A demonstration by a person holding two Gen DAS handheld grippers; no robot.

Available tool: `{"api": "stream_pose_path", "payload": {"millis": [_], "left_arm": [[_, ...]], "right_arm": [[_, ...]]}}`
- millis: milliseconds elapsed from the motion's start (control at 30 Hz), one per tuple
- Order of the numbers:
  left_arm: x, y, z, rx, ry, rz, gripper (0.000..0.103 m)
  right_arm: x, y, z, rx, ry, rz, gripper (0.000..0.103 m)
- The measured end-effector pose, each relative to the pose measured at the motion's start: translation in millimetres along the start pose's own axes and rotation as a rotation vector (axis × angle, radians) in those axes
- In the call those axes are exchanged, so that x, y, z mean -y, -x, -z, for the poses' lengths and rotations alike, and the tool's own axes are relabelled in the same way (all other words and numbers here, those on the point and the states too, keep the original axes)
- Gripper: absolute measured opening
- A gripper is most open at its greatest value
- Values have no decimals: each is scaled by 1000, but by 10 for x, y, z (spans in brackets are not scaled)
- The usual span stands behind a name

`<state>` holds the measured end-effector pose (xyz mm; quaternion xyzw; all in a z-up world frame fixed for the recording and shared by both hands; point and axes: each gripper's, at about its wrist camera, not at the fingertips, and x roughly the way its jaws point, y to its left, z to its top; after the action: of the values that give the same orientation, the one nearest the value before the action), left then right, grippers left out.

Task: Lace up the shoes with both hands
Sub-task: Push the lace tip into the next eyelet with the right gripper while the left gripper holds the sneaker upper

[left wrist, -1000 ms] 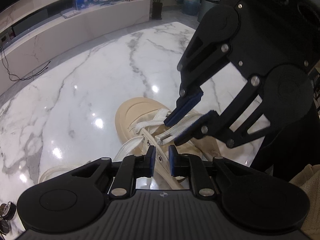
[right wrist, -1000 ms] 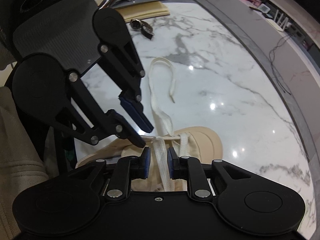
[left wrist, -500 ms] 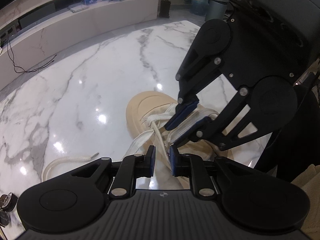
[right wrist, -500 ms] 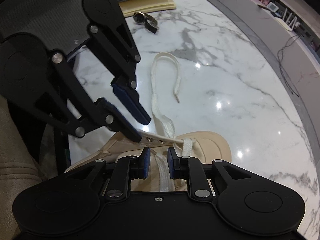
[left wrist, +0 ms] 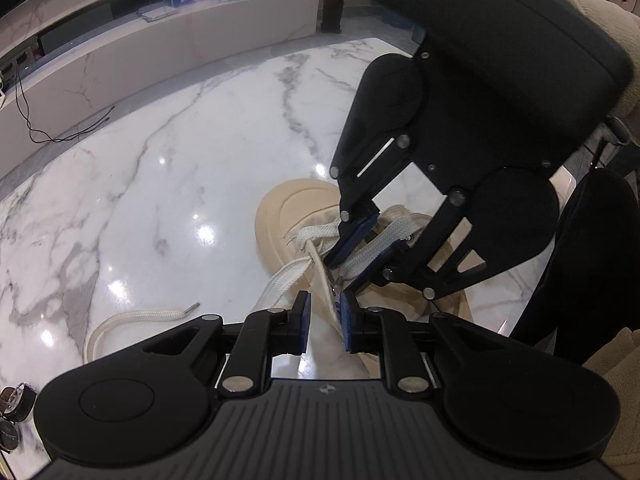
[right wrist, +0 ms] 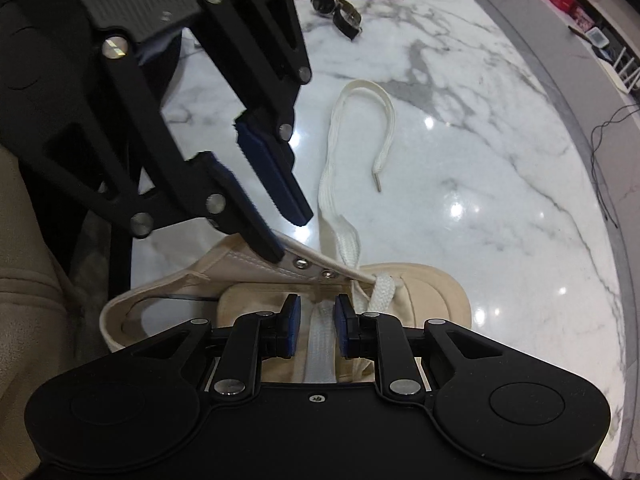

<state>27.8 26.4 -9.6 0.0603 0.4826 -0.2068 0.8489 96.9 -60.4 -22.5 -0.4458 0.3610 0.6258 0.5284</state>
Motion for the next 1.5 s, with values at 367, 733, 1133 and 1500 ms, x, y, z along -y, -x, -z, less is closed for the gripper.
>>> {"api": "stream_pose_path", "payload": {"millis": [367,733,1133,1500], "left_arm": [[45,-54,-17,-5,-20,7,13],[82,-34,-9,-8,-27,-1,13],[79,107,-22,25,-30,11,13],[-3,259,27,39,-14,-46,13]], "right_arm": [[84,92,40,9,-137,-22,3],[130,97,-12,2,-184,-9,3],[117,89,-44,-6,-175,0,3],[113,158,-38,36,-194,-8,3]]}}
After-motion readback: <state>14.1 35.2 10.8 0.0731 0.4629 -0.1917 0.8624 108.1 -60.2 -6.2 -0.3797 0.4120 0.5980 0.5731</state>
